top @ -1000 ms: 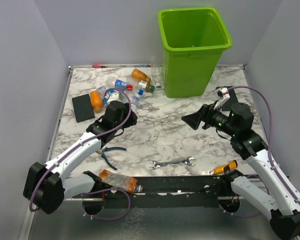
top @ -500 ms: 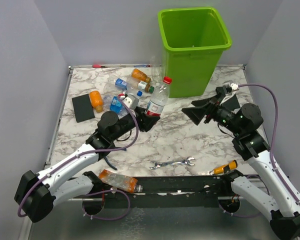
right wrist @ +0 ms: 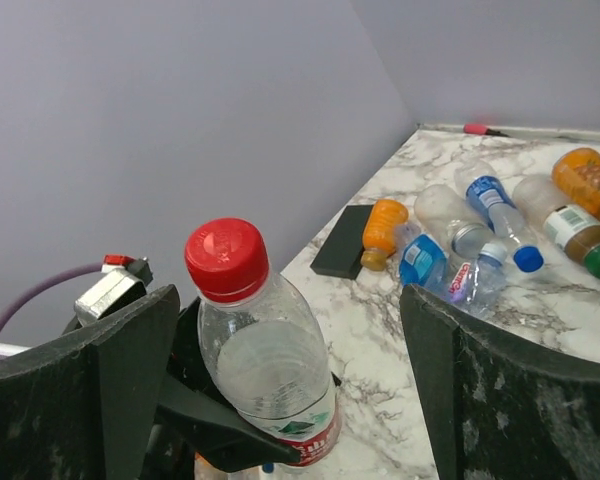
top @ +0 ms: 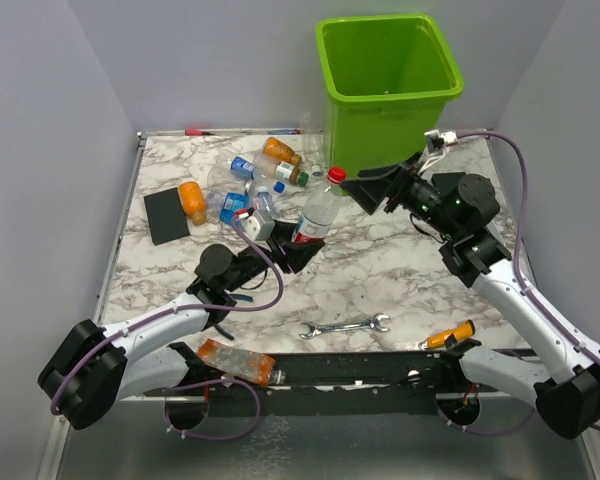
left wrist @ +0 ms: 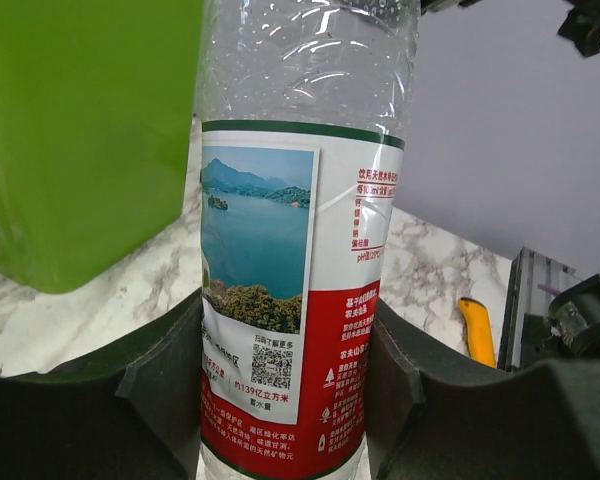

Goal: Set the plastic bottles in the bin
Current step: Pick up the plastic bottle at the center of the board.

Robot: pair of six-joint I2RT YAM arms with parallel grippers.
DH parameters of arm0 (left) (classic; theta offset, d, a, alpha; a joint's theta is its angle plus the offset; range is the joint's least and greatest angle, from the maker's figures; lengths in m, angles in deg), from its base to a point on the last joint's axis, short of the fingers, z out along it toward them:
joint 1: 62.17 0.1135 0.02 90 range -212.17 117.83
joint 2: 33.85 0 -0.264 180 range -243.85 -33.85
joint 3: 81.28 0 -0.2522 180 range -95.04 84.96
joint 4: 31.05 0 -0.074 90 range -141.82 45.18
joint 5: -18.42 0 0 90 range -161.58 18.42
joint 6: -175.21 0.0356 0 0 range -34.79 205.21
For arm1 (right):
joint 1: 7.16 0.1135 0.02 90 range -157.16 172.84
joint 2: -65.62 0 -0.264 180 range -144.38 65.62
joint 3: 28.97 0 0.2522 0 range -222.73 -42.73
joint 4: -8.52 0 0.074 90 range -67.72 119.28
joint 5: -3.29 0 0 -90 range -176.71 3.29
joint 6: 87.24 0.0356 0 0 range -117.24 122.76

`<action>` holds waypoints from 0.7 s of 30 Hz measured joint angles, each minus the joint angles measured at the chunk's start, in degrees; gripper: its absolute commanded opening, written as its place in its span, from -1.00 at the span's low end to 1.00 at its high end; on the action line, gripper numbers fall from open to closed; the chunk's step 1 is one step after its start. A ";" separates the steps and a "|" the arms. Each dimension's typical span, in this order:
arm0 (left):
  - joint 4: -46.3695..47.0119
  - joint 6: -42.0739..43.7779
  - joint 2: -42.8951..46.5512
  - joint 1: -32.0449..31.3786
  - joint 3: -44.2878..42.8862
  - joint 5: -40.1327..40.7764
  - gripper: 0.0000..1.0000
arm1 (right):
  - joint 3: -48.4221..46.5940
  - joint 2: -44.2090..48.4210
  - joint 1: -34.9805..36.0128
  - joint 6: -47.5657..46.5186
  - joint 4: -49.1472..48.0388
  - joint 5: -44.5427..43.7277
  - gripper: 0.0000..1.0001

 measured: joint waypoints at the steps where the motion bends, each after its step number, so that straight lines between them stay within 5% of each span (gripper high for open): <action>1: 0.79 0.02 0.20 0.00 0.00 0.02 -0.48 | -0.66 -0.98 1.27 -0.07 -0.07 -0.42 0.88; 12: 2.93 -0.02 0.28 -0.44 0.00 -0.02 -0.49 | -4.37 -5.88 8.55 -1.05 0.11 -5.86 0.45; 16: 2.84 -0.28 0.28 -0.63 0.00 0.04 -0.45 | -5.92 -7.23 8.63 -0.98 -0.02 -6.49 -0.10; 18: 2.43 -0.48 0.28 -0.63 0.02 0.09 -0.18 | -6.12 -7.54 8.94 -0.83 -0.39 -6.67 -0.38; 21: 2.05 -0.96 0.33 -0.76 0.09 0.13 0.51 | -6.21 -7.72 9.31 -2.08 -0.55 -6.78 -0.63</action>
